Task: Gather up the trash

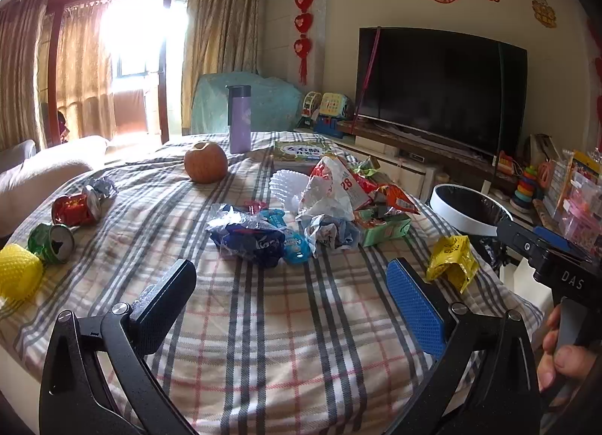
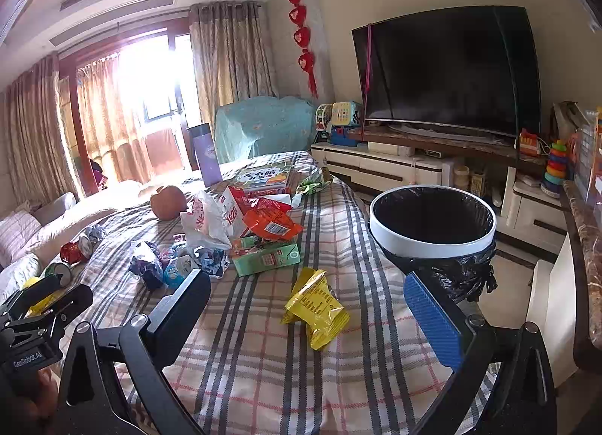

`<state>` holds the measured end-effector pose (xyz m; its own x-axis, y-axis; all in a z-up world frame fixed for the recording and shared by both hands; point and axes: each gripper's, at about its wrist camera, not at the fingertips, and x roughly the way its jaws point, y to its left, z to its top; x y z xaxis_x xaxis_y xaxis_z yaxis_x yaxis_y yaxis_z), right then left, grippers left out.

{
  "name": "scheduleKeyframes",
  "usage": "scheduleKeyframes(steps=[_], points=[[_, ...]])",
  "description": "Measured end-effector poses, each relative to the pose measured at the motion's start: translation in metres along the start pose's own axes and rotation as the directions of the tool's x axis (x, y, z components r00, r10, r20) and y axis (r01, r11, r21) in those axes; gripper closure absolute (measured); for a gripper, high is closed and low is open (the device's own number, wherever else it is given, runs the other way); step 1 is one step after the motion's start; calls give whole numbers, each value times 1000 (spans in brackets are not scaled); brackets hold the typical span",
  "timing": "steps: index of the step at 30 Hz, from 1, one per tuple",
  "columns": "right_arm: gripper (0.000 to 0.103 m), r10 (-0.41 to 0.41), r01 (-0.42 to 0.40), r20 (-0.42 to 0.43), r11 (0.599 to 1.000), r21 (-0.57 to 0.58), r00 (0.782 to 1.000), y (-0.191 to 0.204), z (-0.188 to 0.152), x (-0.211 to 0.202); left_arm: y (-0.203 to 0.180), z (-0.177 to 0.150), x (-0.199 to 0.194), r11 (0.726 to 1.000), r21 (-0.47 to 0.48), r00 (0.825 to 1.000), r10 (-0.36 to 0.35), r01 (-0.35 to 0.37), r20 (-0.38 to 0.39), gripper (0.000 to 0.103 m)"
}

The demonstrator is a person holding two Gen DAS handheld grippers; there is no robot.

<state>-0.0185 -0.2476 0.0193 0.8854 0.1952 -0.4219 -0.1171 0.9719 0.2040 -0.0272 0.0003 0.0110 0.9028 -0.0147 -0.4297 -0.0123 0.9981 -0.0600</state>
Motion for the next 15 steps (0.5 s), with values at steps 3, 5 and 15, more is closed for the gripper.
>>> scheduleKeyframes(steps=[3, 5, 15], points=[[0, -1, 1, -3, 1000, 0, 1000, 1, 1, -2, 1, -1, 1, 1000, -3, 1000, 0, 0, -5, 0], [0, -2, 2, -4, 1000, 1, 1000, 1, 1, -3, 1, -1, 1, 1000, -4, 1000, 2, -2, -6, 0], [0, -1, 1, -4, 1000, -1, 1000, 1, 0, -3, 2, -2, 1, 1000, -4, 1000, 5, -5, -6, 0]])
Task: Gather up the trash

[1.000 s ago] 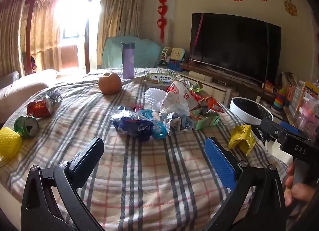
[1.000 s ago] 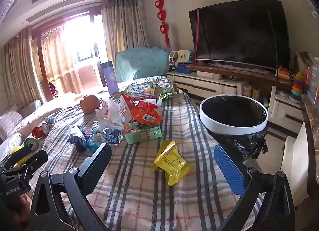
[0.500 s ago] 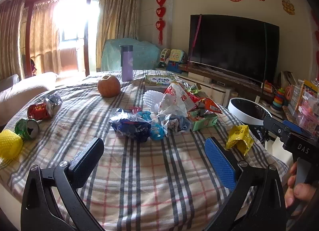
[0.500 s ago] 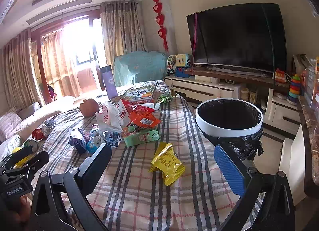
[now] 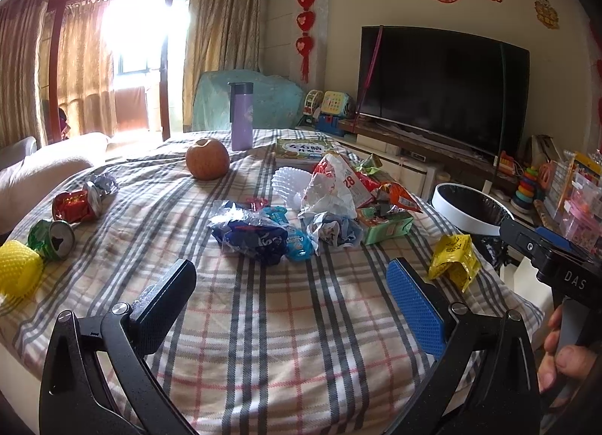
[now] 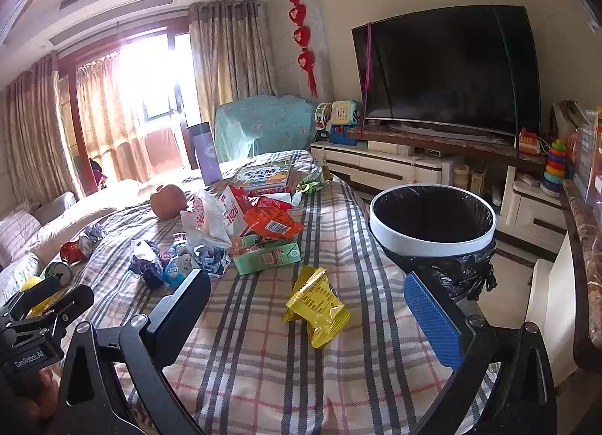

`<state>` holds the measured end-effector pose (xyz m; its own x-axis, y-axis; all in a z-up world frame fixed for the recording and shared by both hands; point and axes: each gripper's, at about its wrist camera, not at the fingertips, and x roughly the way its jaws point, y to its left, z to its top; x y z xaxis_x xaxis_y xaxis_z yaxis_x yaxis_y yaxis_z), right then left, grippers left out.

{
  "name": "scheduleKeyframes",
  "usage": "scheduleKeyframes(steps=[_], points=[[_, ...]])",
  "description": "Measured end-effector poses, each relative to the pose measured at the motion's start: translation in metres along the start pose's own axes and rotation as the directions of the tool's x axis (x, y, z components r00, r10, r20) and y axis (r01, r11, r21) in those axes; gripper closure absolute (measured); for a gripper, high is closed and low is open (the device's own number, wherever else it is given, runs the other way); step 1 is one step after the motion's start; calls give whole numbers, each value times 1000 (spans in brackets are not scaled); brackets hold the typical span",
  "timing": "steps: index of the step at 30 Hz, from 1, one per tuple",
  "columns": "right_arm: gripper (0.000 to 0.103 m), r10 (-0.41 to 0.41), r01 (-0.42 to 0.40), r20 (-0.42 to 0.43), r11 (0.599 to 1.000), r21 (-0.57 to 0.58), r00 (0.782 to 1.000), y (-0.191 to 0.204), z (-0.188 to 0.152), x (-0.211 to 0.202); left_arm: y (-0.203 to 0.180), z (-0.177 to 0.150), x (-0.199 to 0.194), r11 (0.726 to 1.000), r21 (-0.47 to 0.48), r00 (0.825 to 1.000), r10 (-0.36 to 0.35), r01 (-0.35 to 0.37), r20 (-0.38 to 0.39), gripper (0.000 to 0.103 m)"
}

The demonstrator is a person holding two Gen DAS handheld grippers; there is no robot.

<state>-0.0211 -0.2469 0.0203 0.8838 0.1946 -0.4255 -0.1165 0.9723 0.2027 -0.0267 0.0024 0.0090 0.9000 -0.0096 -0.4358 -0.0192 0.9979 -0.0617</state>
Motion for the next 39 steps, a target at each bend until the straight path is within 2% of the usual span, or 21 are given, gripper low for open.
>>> scheduleKeyframes(steps=[39], points=[[0, 9, -9, 5, 1000, -27, 1000, 7, 0, -2, 1, 1, -1, 1000, 3, 1000, 10, -10, 1, 0]])
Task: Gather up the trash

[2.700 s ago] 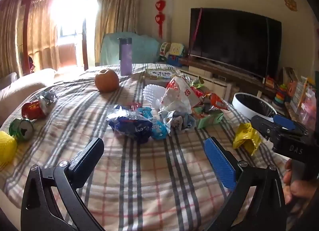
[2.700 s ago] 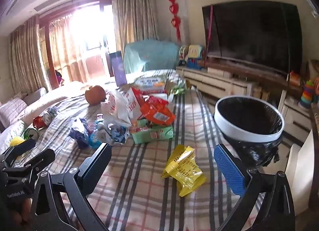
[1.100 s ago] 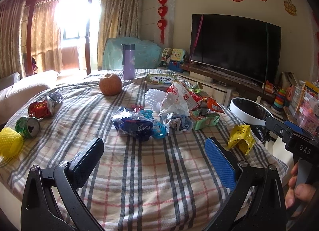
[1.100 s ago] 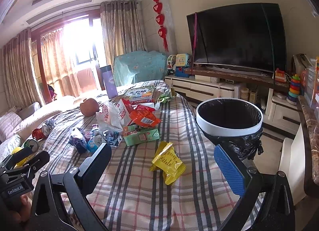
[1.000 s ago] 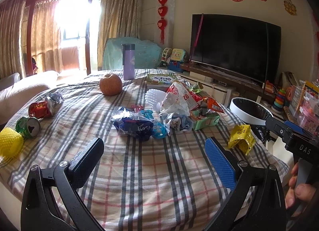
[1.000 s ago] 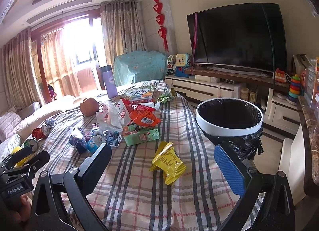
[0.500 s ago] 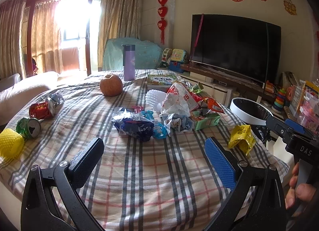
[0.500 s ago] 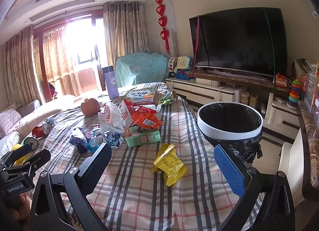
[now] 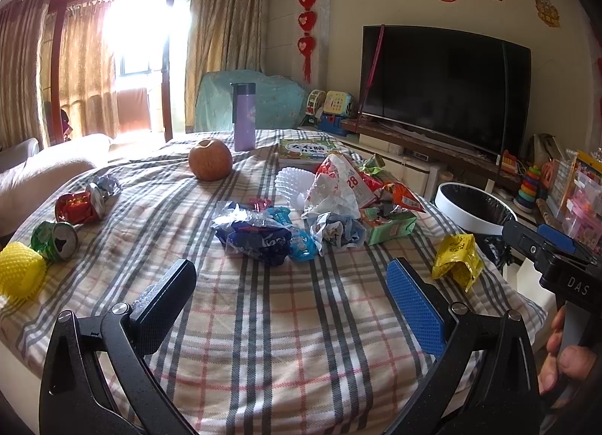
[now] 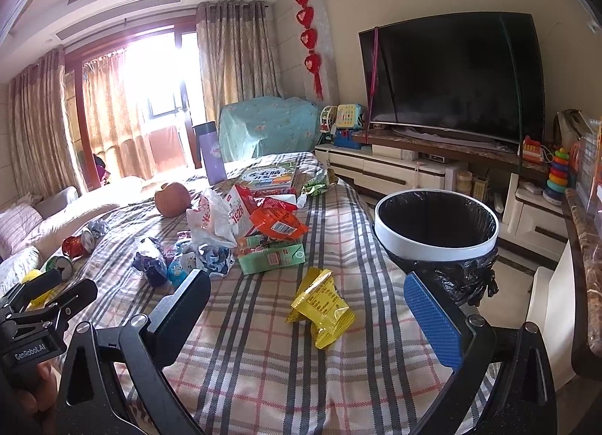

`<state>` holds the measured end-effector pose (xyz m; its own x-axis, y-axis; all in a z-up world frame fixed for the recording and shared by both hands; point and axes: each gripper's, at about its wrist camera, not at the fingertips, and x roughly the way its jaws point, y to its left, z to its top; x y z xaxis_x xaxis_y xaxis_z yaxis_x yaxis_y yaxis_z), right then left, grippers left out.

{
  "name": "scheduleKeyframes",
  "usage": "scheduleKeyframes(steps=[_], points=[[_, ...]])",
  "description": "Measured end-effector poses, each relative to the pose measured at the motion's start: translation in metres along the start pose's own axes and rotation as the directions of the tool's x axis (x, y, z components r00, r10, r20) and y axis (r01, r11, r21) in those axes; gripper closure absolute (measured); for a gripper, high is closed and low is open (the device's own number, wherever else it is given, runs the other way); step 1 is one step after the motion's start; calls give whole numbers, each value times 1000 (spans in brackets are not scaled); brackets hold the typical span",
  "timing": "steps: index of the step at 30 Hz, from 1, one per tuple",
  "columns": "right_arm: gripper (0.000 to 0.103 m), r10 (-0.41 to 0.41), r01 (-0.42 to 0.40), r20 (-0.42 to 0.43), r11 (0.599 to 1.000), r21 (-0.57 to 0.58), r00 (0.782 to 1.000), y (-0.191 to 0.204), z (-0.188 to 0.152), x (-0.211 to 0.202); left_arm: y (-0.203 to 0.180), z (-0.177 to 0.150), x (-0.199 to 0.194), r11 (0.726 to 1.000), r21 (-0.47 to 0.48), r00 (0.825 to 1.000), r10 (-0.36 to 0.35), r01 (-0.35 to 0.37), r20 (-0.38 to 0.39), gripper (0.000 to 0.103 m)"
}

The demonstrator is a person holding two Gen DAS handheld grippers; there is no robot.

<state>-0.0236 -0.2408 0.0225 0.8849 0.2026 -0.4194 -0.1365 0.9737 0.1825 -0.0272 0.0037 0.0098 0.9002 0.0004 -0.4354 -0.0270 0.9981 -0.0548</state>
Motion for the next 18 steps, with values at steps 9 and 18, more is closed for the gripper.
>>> scheduleKeyframes(steps=[9, 18], points=[[0, 2, -2, -11, 1000, -7, 1000, -1, -4, 2, 2, -2, 4, 1000, -3, 1000, -5, 5, -18, 0], [0, -14, 15, -70, 1000, 12, 997, -15, -11, 17, 5, -6, 29, 1000, -30, 995, -10, 7, -104, 0]])
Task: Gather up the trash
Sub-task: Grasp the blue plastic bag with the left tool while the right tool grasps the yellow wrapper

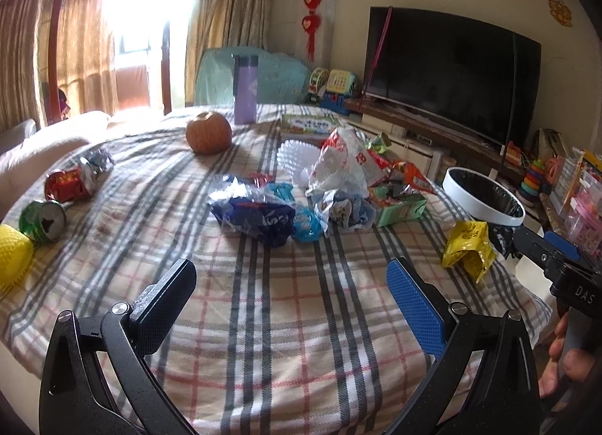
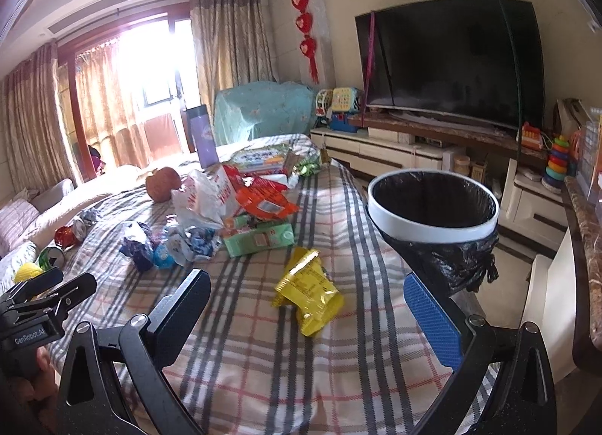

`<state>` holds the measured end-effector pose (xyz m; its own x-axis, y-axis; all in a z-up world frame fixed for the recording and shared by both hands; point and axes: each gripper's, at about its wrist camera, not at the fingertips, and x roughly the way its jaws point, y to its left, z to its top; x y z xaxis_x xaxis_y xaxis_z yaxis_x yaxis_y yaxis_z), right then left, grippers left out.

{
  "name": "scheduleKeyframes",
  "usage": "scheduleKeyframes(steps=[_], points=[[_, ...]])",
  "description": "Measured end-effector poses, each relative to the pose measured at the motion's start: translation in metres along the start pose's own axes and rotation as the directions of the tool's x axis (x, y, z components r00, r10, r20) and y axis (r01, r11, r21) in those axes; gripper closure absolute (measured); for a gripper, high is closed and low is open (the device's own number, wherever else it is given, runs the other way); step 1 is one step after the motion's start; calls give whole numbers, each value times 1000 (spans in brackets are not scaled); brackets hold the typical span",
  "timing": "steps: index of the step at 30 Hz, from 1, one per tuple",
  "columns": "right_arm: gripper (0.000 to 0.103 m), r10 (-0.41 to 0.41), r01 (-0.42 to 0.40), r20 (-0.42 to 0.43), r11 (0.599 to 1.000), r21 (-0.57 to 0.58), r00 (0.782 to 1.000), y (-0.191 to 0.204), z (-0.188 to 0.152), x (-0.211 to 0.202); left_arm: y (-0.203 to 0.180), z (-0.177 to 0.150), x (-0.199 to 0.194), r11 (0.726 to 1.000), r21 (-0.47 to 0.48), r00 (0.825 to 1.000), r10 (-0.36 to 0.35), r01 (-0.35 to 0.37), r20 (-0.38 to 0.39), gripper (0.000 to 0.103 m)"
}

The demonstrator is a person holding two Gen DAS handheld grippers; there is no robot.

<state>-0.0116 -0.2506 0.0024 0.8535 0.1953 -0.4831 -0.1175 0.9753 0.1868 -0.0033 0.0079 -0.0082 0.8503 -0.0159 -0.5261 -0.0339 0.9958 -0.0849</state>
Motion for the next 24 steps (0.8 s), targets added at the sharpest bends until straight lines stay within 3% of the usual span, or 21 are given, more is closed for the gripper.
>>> scheduleKeyframes(steps=[5, 15, 24], points=[[0, -6, 8, -56, 999, 36, 998, -14, -3, 15, -2, 4, 17, 1000, 16, 999, 17, -17, -33, 0], [2, 18, -18, -147, 1000, 1, 989, -7, -7, 48, 28, 17, 60, 996, -60, 991, 50, -58, -127, 1], [19, 34, -26, -236, 999, 35, 971, -17, -10, 73, 32, 33, 104, 995, -76, 983, 52, -66, -178, 1]])
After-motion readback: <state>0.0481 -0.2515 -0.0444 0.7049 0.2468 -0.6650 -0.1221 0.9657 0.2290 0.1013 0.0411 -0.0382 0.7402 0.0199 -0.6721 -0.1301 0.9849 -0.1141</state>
